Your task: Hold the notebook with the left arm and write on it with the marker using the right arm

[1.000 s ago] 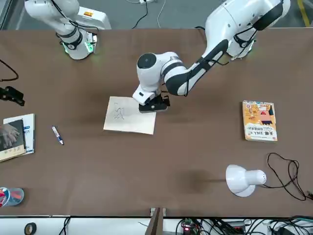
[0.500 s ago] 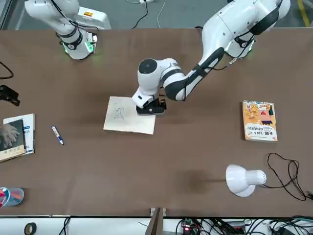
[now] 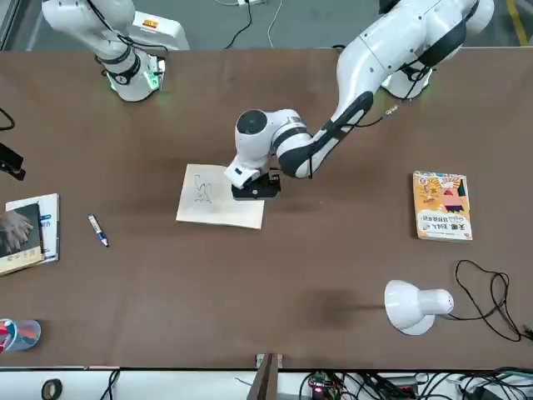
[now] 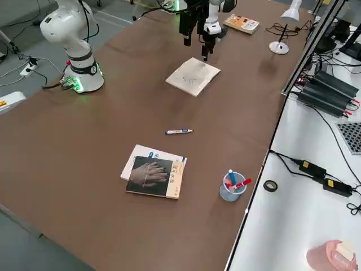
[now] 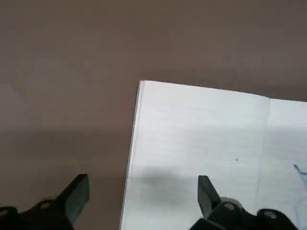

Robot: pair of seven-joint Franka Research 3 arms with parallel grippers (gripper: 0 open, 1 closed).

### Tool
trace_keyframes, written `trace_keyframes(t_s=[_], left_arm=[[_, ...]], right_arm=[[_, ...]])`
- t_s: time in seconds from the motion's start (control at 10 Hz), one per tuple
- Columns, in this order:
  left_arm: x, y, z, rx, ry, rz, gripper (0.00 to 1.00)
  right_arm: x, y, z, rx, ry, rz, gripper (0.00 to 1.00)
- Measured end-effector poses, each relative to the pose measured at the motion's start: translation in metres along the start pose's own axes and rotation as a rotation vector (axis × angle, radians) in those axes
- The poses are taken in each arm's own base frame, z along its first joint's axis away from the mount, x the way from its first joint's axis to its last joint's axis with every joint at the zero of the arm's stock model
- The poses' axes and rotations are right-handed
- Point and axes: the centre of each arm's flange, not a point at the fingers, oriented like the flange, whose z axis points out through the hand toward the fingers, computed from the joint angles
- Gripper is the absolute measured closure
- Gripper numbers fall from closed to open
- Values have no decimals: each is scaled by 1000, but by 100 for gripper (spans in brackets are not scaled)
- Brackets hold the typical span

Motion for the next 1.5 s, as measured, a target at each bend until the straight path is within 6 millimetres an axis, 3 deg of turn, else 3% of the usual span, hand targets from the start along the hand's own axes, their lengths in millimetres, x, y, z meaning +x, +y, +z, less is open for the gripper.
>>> trace_keyframes(t_s=[1.0,1.5], left_arm=[[9,-10,32,6,16,33,0],[8,-10,36,5,28,50,0]], right_arm=[[0,-9,12,0,-26,-15,0],[2,-10,32,0,-30,-17,0]])
